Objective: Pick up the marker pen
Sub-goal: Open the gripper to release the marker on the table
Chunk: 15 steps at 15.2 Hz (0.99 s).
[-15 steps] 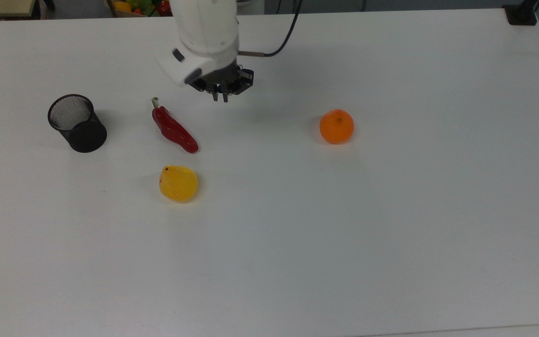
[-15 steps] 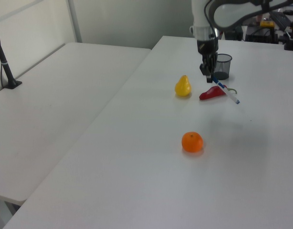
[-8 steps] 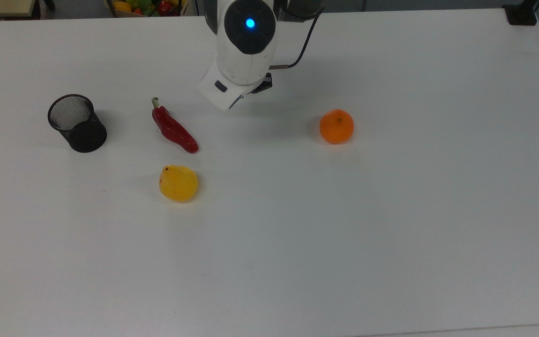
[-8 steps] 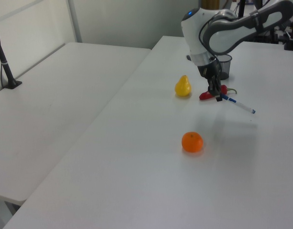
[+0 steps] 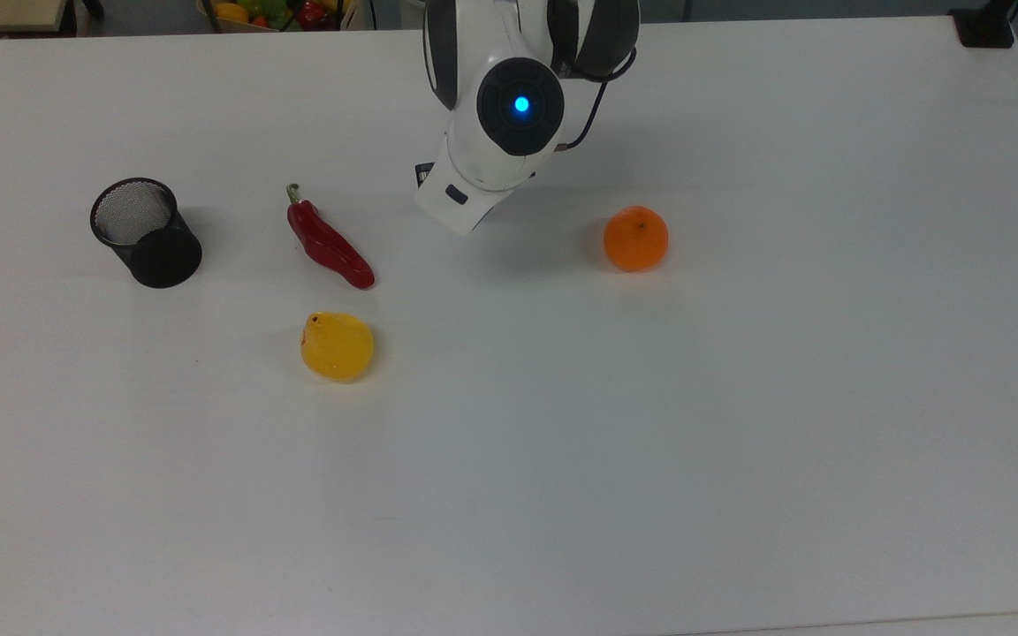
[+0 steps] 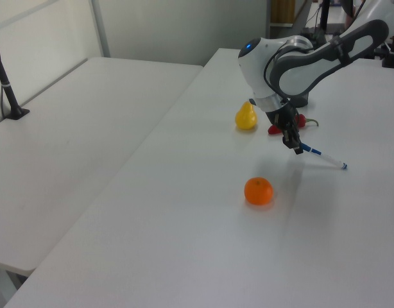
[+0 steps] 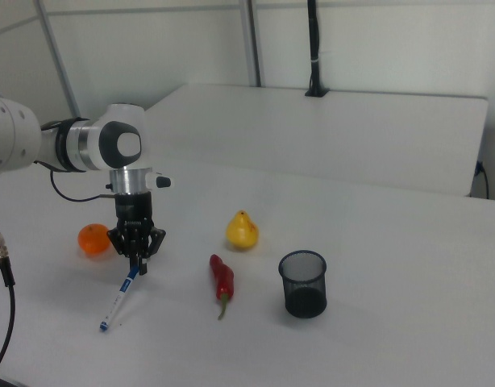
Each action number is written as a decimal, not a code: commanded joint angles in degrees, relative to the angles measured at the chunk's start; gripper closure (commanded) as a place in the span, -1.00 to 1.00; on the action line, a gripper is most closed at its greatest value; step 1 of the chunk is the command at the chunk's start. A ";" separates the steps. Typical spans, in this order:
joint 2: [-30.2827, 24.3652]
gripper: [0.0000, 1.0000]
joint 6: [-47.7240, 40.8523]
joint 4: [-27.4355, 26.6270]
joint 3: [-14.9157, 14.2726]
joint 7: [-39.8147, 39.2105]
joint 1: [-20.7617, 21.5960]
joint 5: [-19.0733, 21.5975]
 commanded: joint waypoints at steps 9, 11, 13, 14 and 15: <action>-5.85 -1.00 2.30 0.05 0.09 2.45 -2.83 0.11; -9.11 -1.00 2.30 -0.13 0.62 2.54 -5.02 1.69; -12.53 -1.00 2.30 -0.21 1.32 2.45 -7.92 3.89; -14.12 -1.00 2.30 -0.22 1.33 2.54 -8.81 4.59; -16.74 -1.00 2.13 -0.30 1.33 2.54 -9.86 5.38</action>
